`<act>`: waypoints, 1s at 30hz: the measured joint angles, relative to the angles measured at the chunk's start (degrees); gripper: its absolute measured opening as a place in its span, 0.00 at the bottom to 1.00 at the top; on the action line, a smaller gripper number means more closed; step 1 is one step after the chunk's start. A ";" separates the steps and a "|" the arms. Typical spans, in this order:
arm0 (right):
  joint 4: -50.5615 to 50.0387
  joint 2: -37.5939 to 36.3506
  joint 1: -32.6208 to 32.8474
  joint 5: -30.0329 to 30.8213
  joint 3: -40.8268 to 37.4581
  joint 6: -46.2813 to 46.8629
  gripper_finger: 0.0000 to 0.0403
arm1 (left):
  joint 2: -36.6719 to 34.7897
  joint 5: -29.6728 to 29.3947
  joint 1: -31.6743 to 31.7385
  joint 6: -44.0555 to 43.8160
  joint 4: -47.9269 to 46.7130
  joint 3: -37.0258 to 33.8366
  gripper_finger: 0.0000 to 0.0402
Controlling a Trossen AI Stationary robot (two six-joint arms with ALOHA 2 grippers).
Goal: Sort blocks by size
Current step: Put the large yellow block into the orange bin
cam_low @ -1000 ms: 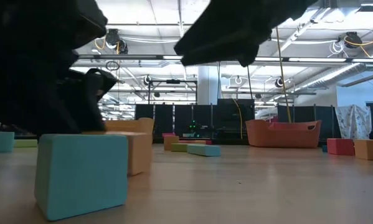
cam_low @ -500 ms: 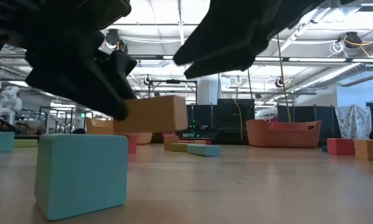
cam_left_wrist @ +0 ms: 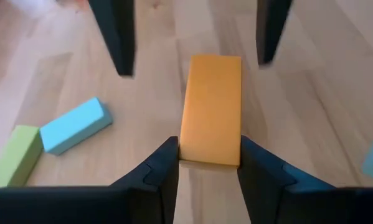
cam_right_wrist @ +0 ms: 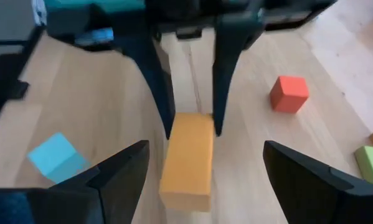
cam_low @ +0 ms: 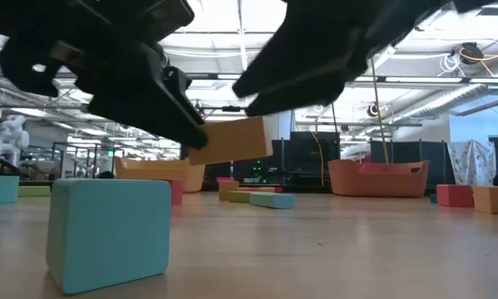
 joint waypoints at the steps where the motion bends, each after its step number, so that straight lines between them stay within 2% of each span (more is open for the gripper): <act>1: 0.43 0.57 -0.02 0.04 -0.02 0.00 0.74 | 0.00 -0.09 0.19 -0.02 0.38 0.00 0.33; 13: 1.70 2.96 -1.05 -0.22 -0.02 4.57 0.71 | 0.00 -0.36 0.63 0.47 2.30 0.00 0.33; 16: 1.83 2.91 -1.03 -1.51 0.02 4.86 0.62 | -0.02 -0.36 0.62 0.47 2.31 0.00 0.33; 21: 1.74 2.91 -1.01 -2.27 0.02 5.36 0.35 | -0.07 -0.43 0.66 0.34 2.35 0.00 0.33; 23: 1.62 2.91 -1.09 -2.91 0.02 4.43 0.28 | -0.06 -0.37 0.67 -0.43 2.40 0.00 0.34; 30: 1.31 2.85 -1.12 -2.62 0.02 4.61 0.28 | -0.05 -0.40 0.69 -0.92 2.74 0.00 0.39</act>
